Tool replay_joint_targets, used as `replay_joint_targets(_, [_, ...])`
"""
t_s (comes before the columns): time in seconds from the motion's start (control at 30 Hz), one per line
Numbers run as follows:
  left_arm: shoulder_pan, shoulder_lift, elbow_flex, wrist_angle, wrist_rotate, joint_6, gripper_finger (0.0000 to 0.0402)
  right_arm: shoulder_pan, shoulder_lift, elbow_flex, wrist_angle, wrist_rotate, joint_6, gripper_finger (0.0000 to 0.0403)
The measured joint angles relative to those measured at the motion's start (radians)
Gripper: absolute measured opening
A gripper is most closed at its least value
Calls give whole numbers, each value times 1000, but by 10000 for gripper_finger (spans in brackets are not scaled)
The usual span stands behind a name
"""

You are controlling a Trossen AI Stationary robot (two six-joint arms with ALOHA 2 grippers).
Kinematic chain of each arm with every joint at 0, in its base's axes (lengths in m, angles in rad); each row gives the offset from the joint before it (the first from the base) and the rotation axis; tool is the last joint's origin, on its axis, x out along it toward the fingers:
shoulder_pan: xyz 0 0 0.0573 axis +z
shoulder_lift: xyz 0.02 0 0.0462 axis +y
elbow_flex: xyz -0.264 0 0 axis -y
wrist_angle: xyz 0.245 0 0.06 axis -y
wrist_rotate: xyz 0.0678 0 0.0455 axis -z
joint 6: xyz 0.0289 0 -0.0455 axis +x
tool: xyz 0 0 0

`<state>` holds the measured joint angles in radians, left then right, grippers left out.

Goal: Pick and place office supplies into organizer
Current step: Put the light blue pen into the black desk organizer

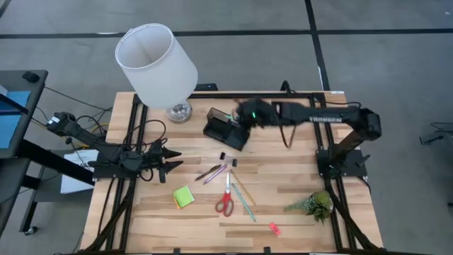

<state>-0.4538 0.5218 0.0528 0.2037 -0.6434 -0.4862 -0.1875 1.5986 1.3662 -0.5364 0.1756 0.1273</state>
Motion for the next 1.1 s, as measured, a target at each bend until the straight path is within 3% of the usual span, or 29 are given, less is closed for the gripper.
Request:
replay_joint_targets(0.1, [0,2,0,-18,0,-3,182,-45,85,97,-133,-43,-13,28])
replay_joint_targets(0.3, [0,2,0,-42,2,-6,182,-63,296,260,-219,-47,-91,27])
replay_joint_targets(0.6, [0,2,0,-42,8,-7,182,-64,489,563,-408,14,-163,25])
replay_joint_targets(0.8, [0,2,0,-41,9,-7,182,-76,587,658,-522,10,-188,30])
replay_joint_targets(0.97, [1,2,0,-46,10,-7,182,-78,681,706,-503,13,-241,25])
replay_joint_targets(1.1, [1,2,0,-70,10,-8,182,-77,724,766,-502,13,-301,49])
